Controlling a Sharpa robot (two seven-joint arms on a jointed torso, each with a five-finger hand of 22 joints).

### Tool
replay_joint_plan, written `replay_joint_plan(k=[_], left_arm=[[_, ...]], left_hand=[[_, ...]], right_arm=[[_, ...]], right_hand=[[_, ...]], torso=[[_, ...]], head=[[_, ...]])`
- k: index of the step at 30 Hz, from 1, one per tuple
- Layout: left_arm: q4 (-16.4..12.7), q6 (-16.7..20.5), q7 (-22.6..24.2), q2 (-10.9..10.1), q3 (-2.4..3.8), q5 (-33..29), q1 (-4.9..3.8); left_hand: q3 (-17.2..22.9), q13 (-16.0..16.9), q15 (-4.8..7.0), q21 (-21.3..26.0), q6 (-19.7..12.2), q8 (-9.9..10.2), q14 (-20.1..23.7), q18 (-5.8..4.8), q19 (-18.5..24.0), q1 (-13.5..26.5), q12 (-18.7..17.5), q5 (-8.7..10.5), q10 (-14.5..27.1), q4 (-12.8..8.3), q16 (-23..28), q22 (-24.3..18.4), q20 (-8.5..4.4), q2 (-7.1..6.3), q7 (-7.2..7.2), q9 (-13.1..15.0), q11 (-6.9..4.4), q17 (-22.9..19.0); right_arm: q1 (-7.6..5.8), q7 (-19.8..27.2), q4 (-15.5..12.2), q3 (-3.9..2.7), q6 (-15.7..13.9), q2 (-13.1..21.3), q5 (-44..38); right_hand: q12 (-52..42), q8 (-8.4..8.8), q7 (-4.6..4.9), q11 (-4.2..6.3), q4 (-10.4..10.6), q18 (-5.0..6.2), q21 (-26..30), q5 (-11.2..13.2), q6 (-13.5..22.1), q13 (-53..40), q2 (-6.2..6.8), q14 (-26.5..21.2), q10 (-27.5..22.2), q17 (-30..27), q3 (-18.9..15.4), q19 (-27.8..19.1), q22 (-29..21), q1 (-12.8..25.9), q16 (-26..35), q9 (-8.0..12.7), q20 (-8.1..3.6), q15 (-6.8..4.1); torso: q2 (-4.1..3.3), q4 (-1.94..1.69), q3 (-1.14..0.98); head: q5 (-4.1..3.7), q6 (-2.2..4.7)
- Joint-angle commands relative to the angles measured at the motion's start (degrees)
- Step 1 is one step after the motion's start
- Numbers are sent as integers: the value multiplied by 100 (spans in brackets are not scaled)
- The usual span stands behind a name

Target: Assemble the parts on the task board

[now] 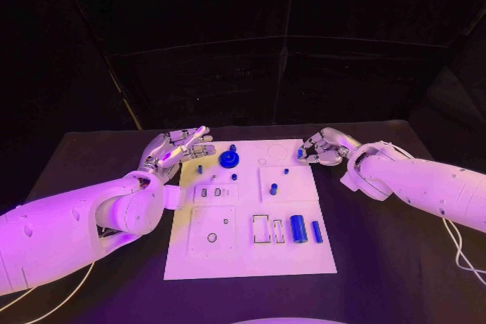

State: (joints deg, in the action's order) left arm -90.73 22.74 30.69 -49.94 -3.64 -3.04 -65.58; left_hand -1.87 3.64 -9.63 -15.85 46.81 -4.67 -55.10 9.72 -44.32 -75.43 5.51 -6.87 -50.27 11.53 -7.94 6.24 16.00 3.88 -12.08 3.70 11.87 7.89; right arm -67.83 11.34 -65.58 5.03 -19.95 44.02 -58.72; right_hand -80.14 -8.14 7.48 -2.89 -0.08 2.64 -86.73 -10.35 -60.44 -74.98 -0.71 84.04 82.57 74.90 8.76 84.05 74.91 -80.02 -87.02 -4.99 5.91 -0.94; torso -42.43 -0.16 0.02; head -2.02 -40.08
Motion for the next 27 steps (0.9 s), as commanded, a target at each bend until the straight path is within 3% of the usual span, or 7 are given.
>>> replay_joint_plan(k=[1,7,11,17,22,27], left_arm=[[-7,-82,7,0,5,17,-6],[-3,-83,5,-6,5,18,-6],[-9,-79,5,-20,5,18,-6],[-19,-75,5,-51,4,18,-8],[-30,-69,6,-78,5,18,-10],[-39,-69,4,-96,5,18,-14]], left_hand=[[1,-5,-23,20,9,30,21,59,37,-50,-39,-3,-13,-44,19,-6,5,14,-200,-3,15,9],[1,-5,-23,20,9,30,21,59,37,-50,-39,-3,-13,-44,19,-6,5,14,-200,-3,15,9],[1,-5,-23,20,9,30,21,59,37,-50,-39,-3,-13,-44,19,-6,5,14,-200,-3,15,9],[1,-5,-23,20,9,30,21,59,37,-50,-39,-3,-13,-44,19,-6,5,14,-200,-3,15,9],[0,-5,-26,26,17,32,29,58,44,-52,-42,-3,-11,-49,28,-10,7,17,-199,-3,16,8],[0,-5,-26,26,19,32,29,58,45,-53,-42,-3,-11,-50,28,-11,8,17,-198,-3,16,7]], right_arm=[[-8,109,-50,-3,-230,8,120],[-9,148,-267,-4,-382,82,153],[-13,67,-581,-6,-494,202,139],[-44,-459,-1241,-11,-842,348,-36],[-91,-896,-1690,-12,-1045,318,-336],[-143,-1182,-2002,-13,-1023,121,-723]], right_hand=[[-28,-17,-16,26,-6,-82,-35,-52,-69,-555,-71,471,34,947,60,38,741,11,-29,-18,-53,-33],[-29,-11,-23,35,-24,-84,-38,-116,-77,-560,-76,474,39,958,90,43,748,12,-34,-20,-67,-43],[-31,-10,-24,37,-28,-85,-41,-129,-80,-563,-78,475,42,963,98,48,754,11,-36,-20,-70,-44],[-42,-18,-44,56,-74,-99,-63,-143,-120,-579,-110,483,56,996,166,90,812,-19,-52,-32,-84,-56],[-43,-22,-49,61,-90,-103,-70,-118,-136,-582,-111,484,59,997,187,102,829,-21,-53,-38,-88,-60],[-38,-19,-48,61,-93,-106,-74,-91,-141,-579,-95,483,58,993,191,111,840,5,-51,-41,-93,-63]], torso=[[2,-3,-2],[6,1,-3],[19,-1,9],[32,-14,26],[20,-11,26],[18,-10,26]], head=[[5,4],[15,3],[23,12],[58,18],[95,28],[153,26]])
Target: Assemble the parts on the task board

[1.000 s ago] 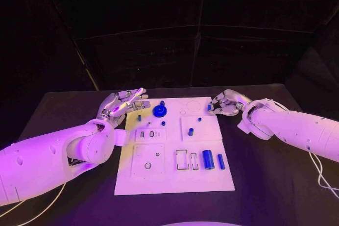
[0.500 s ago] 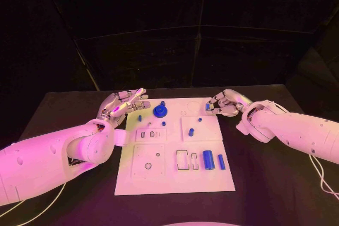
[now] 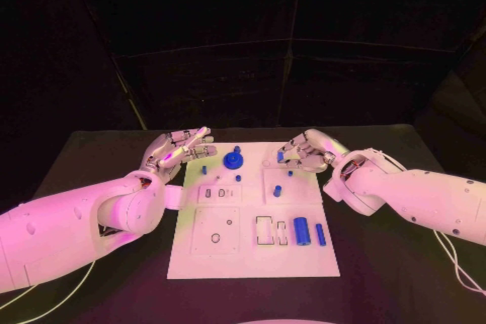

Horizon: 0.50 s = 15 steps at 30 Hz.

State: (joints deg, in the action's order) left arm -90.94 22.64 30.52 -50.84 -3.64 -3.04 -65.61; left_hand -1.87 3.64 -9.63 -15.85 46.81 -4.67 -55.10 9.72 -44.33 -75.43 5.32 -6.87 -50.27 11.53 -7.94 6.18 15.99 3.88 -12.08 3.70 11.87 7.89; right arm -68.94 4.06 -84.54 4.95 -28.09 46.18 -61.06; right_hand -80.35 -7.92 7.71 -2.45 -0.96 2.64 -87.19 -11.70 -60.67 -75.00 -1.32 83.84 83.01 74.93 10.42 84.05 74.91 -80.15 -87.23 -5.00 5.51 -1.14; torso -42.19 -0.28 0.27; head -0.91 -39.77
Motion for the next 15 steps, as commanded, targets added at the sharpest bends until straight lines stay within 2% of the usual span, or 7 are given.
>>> replay_joint_plan(k=[1,5,7,10,13,15], left_arm=[[-18,-59,21,-7,5,18,-12],[-9,-64,21,0,5,18,-14],[2,-59,22,11,5,18,-15],[14,-59,26,27,6,18,-21],[27,-60,27,31,6,18,-25],[41,-63,28,33,6,18,-28]], left_hand=[[0,-5,-26,26,19,31,29,58,45,-53,-23,-3,-11,-50,28,-5,8,17,-198,-3,16,7],[0,-5,-26,27,21,31,30,58,46,-53,-23,-3,-11,-50,29,-6,9,18,-198,-2,16,7],[0,-5,-26,28,17,32,31,58,47,-52,-23,-3,-12,-50,30,-6,9,18,-198,-3,16,7],[0,-5,-26,28,14,32,31,58,47,-52,-23,-3,-12,-50,30,-6,9,18,-198,-3,16,7],[0,-5,-26,28,14,32,31,58,47,-52,-23,-3,-12,-50,30,-6,9,18,-198,-3,16,7],[0,-5,-26,28,14,32,31,58,47,-52,-23,-3,-12,-50,30,-6,9,18,-198,-3,16,7]], right_arm=[[-40,-495,-136,-4,-183,-170,-584],[-54,-664,-111,-4,-97,-446,-838],[-58,-810,-44,-3,-60,-615,-1000],[-59,-999,41,-1,-5,-835,-1219],[-55,-1126,92,2,29,-1026,-1431],[-44,-1189,103,4,49,-1125,-1562]], right_hand=[[-15,-39,-72,16,-4,-105,-28,64,-119,-577,-29,503,13,991,27,109,838,32,-30,-42,-54,-43],[-15,-39,-75,18,-4,-106,-29,90,-126,-579,-27,504,15,991,33,112,842,46,-30,-45,-56,-44],[-12,-38,-75,18,-4,-105,-29,95,-127,-576,-26,502,13,986,34,111,840,50,-28,-46,-56,-45],[-12,-38,-75,18,-4,-105,-29,95,-127,-576,-26,502,13,985,34,111,840,51,-27,-46,-56,-45],[-11,-38,-75,18,-3,-104,-27,97,-128,-576,-25,501,13,979,35,108,836,54,-24,-46,-56,-45],[-6,-38,-75,18,-2,-104,-27,98,-129,-571,-27,499,9,971,37,107,836,57,-21,-46,-57,-45]], torso=[[-8,6,-1],[-15,-3,0],[-13,3,-3],[-19,-16,-2],[-20,14,-12],[-15,14,-15]], head=[[62,-15],[88,-34],[86,-47],[91,-62],[147,-90],[154,-108]])
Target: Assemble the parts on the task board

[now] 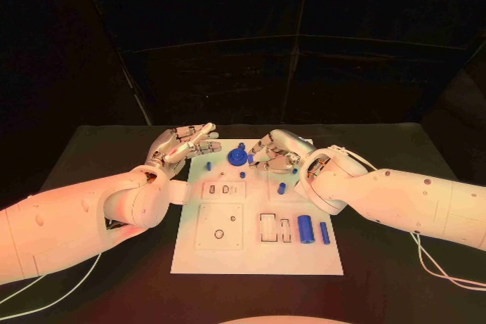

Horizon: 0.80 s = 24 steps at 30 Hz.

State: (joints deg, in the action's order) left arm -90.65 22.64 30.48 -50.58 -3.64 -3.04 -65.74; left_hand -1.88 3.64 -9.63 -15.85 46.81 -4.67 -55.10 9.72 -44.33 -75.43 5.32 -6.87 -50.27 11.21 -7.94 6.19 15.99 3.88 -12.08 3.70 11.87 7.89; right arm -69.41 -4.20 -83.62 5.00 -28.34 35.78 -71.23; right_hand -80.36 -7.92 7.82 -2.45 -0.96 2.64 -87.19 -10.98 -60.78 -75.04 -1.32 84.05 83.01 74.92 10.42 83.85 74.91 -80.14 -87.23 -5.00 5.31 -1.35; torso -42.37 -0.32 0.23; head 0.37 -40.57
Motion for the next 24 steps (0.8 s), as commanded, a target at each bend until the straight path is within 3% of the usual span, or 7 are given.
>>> replay_joint_plan(k=[1,5,13,14,17,24], left_arm=[[18,-63,33,6,6,18,-15],[50,-62,36,3,6,18,-22],[99,-68,37,22,7,18,-32],[104,-69,37,25,7,18,-33],[112,-69,36,32,7,18,-34],[124,-84,28,48,7,18,-36]], left_hand=[[0,-4,-26,28,14,32,31,58,48,-52,-24,-3,-12,-18,31,-7,9,18,-198,-3,16,7],[0,-4,-26,28,14,32,31,58,48,-52,-24,-3,-12,-18,31,-7,9,18,-198,-3,16,7],[-1,-4,-27,30,21,32,32,58,50,-50,-24,-3,-13,-17,33,-9,10,20,-198,-2,16,7],[-2,-4,-28,32,27,32,34,58,53,-48,-25,-2,-14,-16,36,-10,10,22,-199,-2,16,7],[-2,-4,-28,32,27,32,34,58,53,-48,-25,-2,-14,-16,36,-10,10,22,-199,-2,16,7],[-5,-5,-29,35,25,32,37,58,56,-44,-27,-2,-11,-15,39,-12,11,23,-200,-2,17,6]], right_arm=[[7,-380,12,-1,79,-111,-582],[38,-480,20,2,120,-266,-810],[109,-653,91,16,259,-514,-1039],[119,-669,83,87,275,-533,-1063],[130,-692,82,192,298,-573,-1099],[154,-725,133,306,355,-678,-1165]], right_hand=[[-6,-38,-86,18,-2,-104,-27,27,-118,-567,-27,478,9,972,37,127,836,57,-21,-46,-37,-25],[-2,-38,-87,19,0,-104,-27,29,-121,-564,-29,478,7,972,39,127,835,62,-21,-47,-38,-25],[4,-32,-87,20,6,-104,-26,48,-121,-561,-6,475,4,957,36,125,833,105,-13,-50,-40,-27],[4,-28,-86,20,11,-104,-25,54,-120,-562,4,473,5,952,33,125,832,124,-10,-50,-41,-27],[4,-28,-86,20,11,-104,-25,54,-120,-562,4,473,5,952,33,125,832,124,-10,-50,-41,-27],[7,-24,-86,19,16,-103,-24,58,-119,-560,16,473,4,950,30,123,830,147,-9,-51,-42,-27]], torso=[[4,18,-11],[4,29,-10],[8,12,-13],[7,15,-16],[8,18,-18],[5,16,-14]], head=[[31,-32],[65,-51],[52,-60],[61,-63],[80,-73],[80,-83]])
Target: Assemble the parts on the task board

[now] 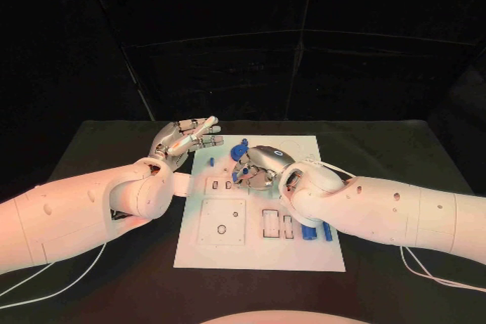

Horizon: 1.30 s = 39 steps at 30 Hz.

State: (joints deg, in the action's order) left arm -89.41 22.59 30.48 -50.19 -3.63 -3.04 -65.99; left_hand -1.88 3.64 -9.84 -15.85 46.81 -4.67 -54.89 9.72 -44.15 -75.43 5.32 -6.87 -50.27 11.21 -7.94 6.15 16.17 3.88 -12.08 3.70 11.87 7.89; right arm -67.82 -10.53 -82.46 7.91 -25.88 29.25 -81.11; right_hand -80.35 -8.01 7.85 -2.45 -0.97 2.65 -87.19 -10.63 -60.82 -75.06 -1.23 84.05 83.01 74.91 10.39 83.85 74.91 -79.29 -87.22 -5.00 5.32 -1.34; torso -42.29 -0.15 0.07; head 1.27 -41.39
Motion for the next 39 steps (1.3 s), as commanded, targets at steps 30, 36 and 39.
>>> replay_joint_plan(k=[30,36,39], left_arm=[[11,-86,18,8,5,18,-11],[13,-87,16,11,5,18,-10],[15,-87,16,11,5,18,-10]], left_hand=[[-9,-5,-10,39,28,33,19,57,43,-40,-30,-1,-8,-15,45,-10,-6,23,-201,-1,19,6],[-9,-5,-10,39,28,33,19,57,43,-40,-30,-1,-8,-15,45,-10,-6,23,-201,-1,19,6],[-9,-5,-10,39,28,33,19,57,43,-40,-30,-1,-8,-15,45,-10,-6,23,-201,-1,19,6]], right_arm=[[68,-221,96,47,472,-69,-284],[69,-255,95,47,561,-70,-336],[69,-271,96,47,584,-69,-335]], right_hand=[[49,32,-76,11,33,-102,-20,47,-68,-526,78,468,-25,931,16,116,822,163,2,-44,-41,-23],[83,56,-64,2,30,-101,-18,54,-40,-498,116,467,-51,925,9,113,818,189,5,-39,-37,-16],[93,65,-59,-3,31,-100,-16,57,-31,-490,126,466,-58,922,8,110,814,198,7,-38,-35,-14]], torso=[[2,3,5],[2,2,4],[3,1,4]], head=[[28,-58],[31,-66],[31,-70]])
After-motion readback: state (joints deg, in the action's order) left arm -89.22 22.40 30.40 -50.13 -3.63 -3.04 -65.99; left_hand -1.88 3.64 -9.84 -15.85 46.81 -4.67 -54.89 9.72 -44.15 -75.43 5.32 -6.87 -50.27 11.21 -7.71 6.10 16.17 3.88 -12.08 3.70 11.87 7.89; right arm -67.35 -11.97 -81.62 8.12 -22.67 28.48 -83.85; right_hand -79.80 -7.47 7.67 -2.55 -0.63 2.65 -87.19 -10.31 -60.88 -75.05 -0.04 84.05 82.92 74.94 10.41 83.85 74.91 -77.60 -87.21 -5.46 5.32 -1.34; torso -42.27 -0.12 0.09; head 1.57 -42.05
